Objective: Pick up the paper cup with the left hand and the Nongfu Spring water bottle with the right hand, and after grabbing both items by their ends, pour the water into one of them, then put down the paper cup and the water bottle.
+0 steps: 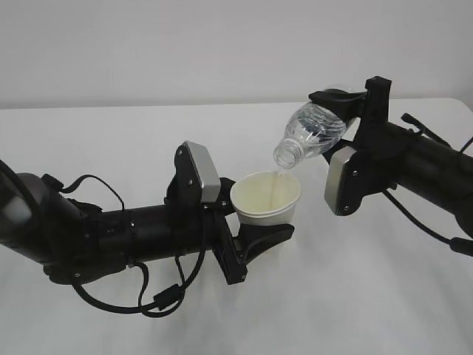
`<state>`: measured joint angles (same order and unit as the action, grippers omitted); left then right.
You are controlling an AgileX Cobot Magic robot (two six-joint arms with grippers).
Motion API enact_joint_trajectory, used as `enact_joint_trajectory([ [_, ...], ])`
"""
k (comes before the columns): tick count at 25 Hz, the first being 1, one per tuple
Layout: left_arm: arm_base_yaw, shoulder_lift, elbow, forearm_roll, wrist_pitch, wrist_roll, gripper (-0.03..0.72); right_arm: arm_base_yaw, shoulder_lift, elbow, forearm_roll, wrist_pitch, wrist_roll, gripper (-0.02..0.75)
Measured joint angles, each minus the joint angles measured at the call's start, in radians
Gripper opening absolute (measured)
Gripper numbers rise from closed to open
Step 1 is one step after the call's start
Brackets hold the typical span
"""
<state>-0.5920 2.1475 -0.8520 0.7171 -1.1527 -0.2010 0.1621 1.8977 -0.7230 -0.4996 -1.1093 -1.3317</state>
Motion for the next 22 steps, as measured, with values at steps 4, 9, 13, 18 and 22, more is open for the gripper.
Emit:
enact_joint_trajectory([
  [4, 0.0, 0.0, 0.0, 0.0, 0.0, 0.0, 0.468, 0.0, 0.0, 0.0, 0.0, 0.0, 0.0, 0.463],
  [9, 0.0, 0.0, 0.0, 0.0, 0.0, 0.0, 0.468, 0.0, 0.0, 0.0, 0.0, 0.0, 0.0, 0.463],
  [13, 0.0, 0.0, 0.0, 0.0, 0.0, 0.0, 0.468, 0.0, 0.0, 0.0, 0.0, 0.0, 0.0, 0.463],
  [18, 0.0, 0.0, 0.0, 0.002, 0.0, 0.0, 0.468, 0.0, 0.0, 0.0, 0.0, -0.001, 0.0, 0.463],
  [22, 0.0, 0.0, 0.0, 0.002, 0.0, 0.0, 0.468, 0.0, 0.0, 0.0, 0.0, -0.001, 0.0, 0.463],
])
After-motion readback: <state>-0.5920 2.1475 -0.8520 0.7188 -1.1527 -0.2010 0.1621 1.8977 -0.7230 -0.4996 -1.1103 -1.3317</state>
